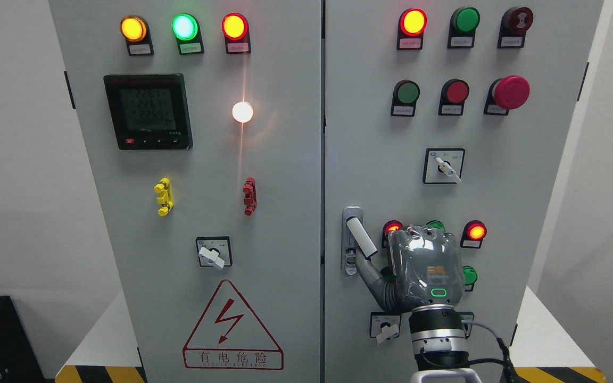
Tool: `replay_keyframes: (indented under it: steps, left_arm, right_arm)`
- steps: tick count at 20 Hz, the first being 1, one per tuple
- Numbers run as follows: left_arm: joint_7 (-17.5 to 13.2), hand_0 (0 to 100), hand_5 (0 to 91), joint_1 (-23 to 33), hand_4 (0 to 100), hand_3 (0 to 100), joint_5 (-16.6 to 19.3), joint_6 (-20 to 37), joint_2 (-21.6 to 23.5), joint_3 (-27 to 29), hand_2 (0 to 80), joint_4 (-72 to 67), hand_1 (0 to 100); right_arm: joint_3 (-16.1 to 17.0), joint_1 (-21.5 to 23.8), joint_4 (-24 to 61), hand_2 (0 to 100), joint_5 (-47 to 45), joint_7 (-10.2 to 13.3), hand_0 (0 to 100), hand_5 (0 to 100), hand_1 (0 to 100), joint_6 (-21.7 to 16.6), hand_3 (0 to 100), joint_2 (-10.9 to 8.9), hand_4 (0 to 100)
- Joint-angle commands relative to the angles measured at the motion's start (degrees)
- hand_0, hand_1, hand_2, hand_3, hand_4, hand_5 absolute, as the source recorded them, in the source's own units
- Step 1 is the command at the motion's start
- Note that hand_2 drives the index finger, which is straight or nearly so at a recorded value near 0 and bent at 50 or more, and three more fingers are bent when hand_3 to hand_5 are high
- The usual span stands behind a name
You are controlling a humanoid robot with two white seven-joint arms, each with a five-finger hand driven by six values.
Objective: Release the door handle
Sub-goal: 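Rotate the handle lever with the right hand to horizontal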
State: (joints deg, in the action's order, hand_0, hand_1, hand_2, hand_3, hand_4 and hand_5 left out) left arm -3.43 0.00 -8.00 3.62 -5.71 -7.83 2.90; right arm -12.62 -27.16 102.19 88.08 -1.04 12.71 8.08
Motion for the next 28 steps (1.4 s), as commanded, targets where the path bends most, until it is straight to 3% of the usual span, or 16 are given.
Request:
replay_keyframes:
  steps: [1,28]
  left_arm:
    - [0.0,12,0.0,1.14,0,0,0.0,-0.02,0.0,0.01,0.0,0.0,56]
    - [0.0,12,0.0,1.14,0,0,0.0,-0.02,0.0,0.01,0.0,0.0,56]
  right_arm:
    - [0.23,0.0,0.37,99,-0.01,0.07,50,100,33,-0.05,100,-0.09,100]
    - [1.36,-0.09,0.81,98,-0.01,0.07,51,100,32,-0.05,100,-0.09,100]
